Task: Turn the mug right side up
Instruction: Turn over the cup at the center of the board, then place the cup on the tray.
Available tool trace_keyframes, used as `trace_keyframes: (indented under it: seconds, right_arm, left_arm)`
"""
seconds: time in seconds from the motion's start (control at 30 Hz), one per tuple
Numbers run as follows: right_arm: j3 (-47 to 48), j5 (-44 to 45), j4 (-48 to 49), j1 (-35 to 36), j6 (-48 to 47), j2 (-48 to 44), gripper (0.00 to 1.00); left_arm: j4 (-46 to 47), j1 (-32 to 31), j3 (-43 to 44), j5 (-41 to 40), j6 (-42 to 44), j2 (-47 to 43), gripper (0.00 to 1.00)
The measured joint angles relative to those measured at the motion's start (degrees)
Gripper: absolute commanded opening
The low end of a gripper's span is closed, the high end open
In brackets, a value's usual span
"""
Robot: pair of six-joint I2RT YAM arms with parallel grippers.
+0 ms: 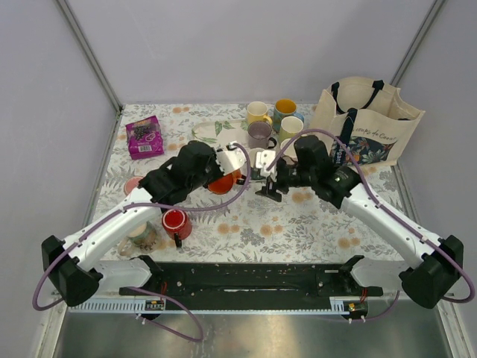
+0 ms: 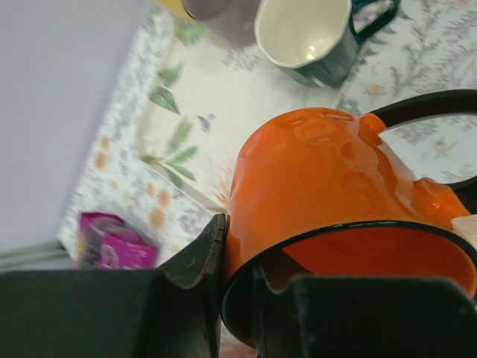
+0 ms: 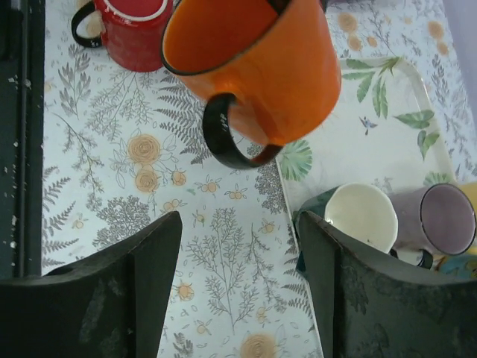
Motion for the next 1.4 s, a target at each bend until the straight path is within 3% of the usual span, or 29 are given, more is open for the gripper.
trace_keyframes:
  seconds: [0.23, 0.5, 0.63, 0.7, 0.8, 0.93, 1.03, 1.1, 1.4]
  right_arm:
    - [-2.8, 8.6, 4.6, 6.8, -5.7, 1.4, 0.71]
    - [-3.6, 14.5, 9.3, 7.8, -8.1, 2.3, 0.64]
    - [-3.6, 14.8, 9.6, 8.6, -9.3, 3.5, 0.45]
    - [-3.2, 14.7, 9.0, 8.9, -9.6, 4.3, 0.28]
    - [-2.8, 14.7, 8.3, 9.0, -9.7, 5.1, 0.00]
    - [-2.7, 14.3, 6.9, 9.3, -9.2, 5.6, 0.00]
    - [-2.6, 15.1, 6.4, 9.2, -8.3, 6.1, 0.00]
    - [-2.6, 15.4, 6.5, 9.1, -7.5, 6.4, 0.00]
    - [5.0, 17.1, 6.4, 7.6, -0.1, 13.6, 0.00]
  left_arm:
    - [-12.5, 0.0, 7.1, 1.4, -12.2, 7.4, 0.00]
    - [-16.9, 0.0, 14.7, 5.3, -18.3, 11.8, 0.02]
    - [-18.1, 0.3, 16.2, 6.1, -19.6, 12.8, 0.07]
    - [-18.8, 0.8, 16.7, 6.3, -20.0, 13.3, 0.10]
    - [-19.9, 1.2, 17.2, 6.8, -19.5, 13.7, 0.31]
    - [-19.5, 2.9, 18.0, 9.4, -22.4, 13.6, 0.64]
    - [-18.5, 6.7, 18.4, 12.2, -25.7, 13.2, 0.78]
    - [-18.6, 9.9, 18.3, 13.9, -27.5, 12.7, 0.82]
    - [-16.9, 20.8, 17.9, 16.0, -31.4, 4.5, 0.85]
